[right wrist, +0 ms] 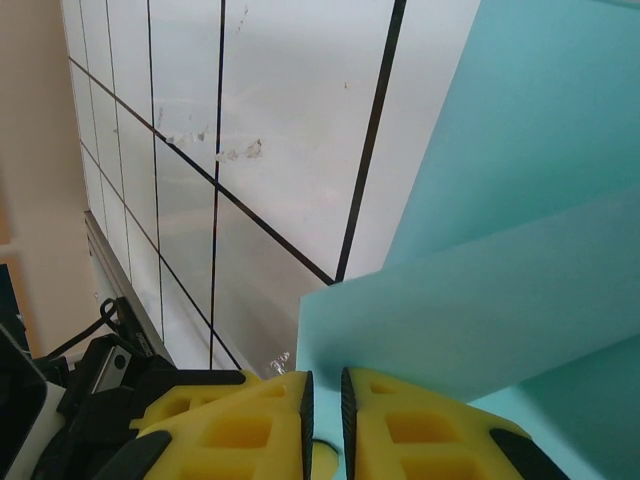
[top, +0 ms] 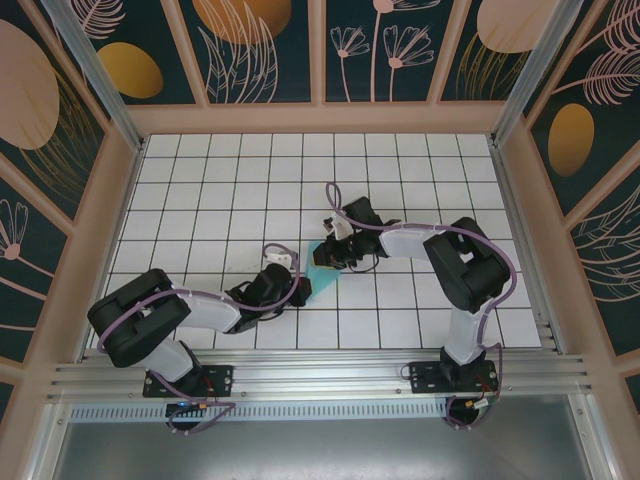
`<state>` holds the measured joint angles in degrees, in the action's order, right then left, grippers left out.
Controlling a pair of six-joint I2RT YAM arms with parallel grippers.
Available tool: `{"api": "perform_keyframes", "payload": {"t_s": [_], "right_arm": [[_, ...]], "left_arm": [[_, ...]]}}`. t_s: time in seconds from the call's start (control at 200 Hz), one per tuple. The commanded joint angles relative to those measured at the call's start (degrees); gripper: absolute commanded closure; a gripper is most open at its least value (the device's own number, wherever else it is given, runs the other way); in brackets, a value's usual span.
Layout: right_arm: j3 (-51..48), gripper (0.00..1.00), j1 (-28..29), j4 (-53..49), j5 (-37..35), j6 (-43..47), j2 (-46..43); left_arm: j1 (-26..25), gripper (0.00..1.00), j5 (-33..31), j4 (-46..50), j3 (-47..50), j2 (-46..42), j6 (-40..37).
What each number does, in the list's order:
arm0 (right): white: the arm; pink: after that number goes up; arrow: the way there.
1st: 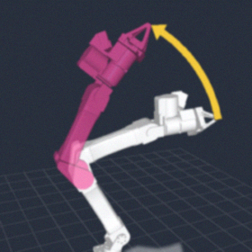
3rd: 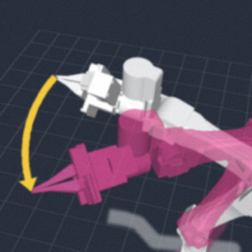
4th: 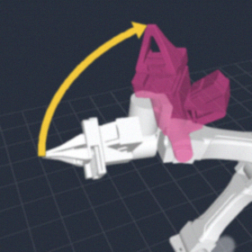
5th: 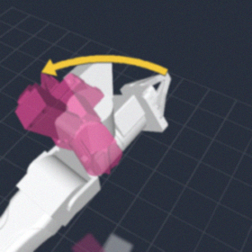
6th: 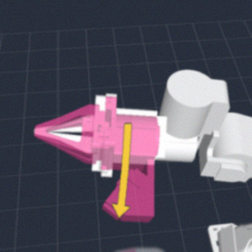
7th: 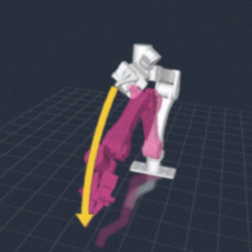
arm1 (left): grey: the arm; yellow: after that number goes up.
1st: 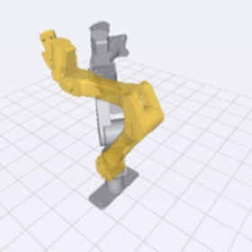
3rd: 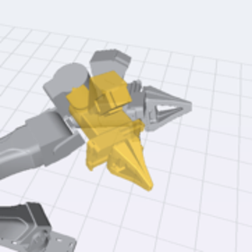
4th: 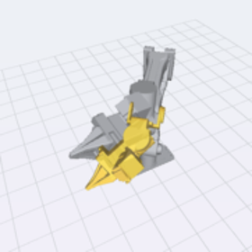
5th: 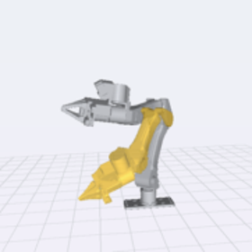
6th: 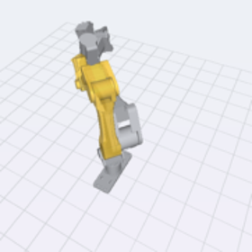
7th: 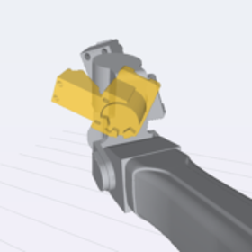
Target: Fold a paper plane with a square sheet of paper (pick it up from the middle)
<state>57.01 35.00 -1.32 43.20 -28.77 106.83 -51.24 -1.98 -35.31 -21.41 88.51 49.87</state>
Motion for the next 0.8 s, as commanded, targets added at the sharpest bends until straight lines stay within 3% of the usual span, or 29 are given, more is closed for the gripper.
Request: {"api": "perform_keyframes", "payload": {"t_s": [0.0,0.41,0.796], "right_arm": [[2.31,0.81,0.76,-0.08,1.23,1.42,0.85],[3.81,0.79,1.47,-0.20,0.03,0.92,1.75],[3.30,0.79,1.80,0.23,-0.03,0.32,0.16]], "left_arm": [[0.42,1.00,-0.94,-2.76,2.47,-0.42,3.45],[0.96,1.00,-0.51,-4.88,3.95,0.97,6.73],[4.87,1.00,6.73,-12.25,7.26,0.76,10.77]]}}
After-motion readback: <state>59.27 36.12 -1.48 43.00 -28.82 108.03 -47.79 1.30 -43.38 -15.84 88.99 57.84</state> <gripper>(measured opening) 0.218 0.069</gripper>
